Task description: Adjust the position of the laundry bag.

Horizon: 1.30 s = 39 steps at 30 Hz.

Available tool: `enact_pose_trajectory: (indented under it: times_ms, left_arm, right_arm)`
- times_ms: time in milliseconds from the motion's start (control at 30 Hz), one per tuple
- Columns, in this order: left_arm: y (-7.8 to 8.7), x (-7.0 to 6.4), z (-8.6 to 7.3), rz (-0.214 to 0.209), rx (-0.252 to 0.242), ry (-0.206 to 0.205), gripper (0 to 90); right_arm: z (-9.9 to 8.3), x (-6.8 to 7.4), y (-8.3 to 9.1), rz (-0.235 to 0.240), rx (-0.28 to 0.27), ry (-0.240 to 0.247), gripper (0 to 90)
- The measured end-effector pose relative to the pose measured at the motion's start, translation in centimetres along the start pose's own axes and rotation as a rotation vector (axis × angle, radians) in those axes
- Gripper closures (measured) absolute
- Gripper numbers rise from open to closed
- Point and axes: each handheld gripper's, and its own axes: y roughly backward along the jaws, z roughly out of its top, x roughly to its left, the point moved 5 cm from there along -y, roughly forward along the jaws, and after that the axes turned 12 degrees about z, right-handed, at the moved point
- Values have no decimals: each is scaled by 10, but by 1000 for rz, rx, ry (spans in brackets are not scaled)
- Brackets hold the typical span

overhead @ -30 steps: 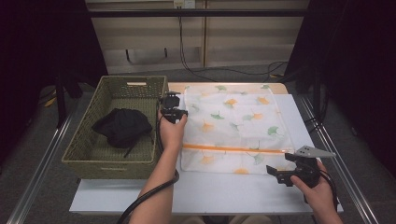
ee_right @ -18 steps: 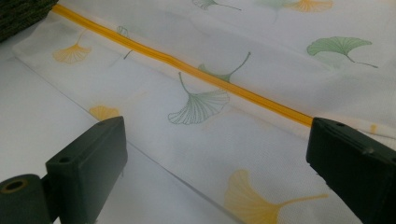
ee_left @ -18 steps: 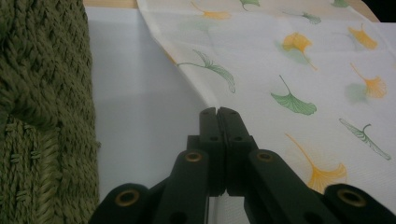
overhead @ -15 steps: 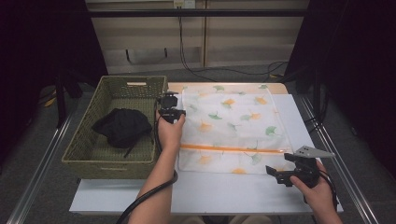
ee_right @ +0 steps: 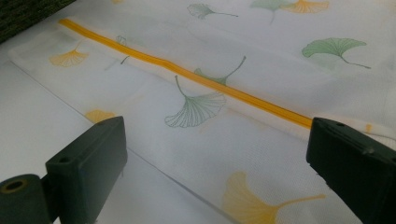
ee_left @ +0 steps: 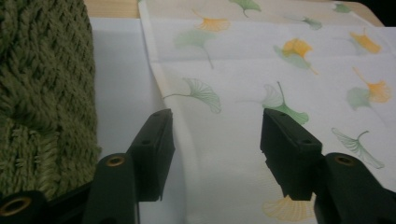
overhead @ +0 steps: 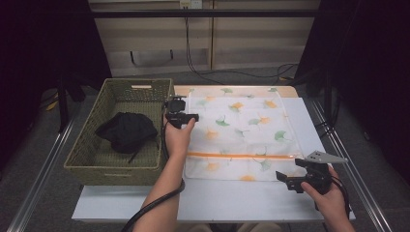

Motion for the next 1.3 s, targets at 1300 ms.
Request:
enact_pose_trajectory:
  times_ms: [1300]
  left_arm:
    - [15,-30,-43,-229,30,-57,148]
  right_arm:
    - [-1,-13,0,-40,31,-26,65]
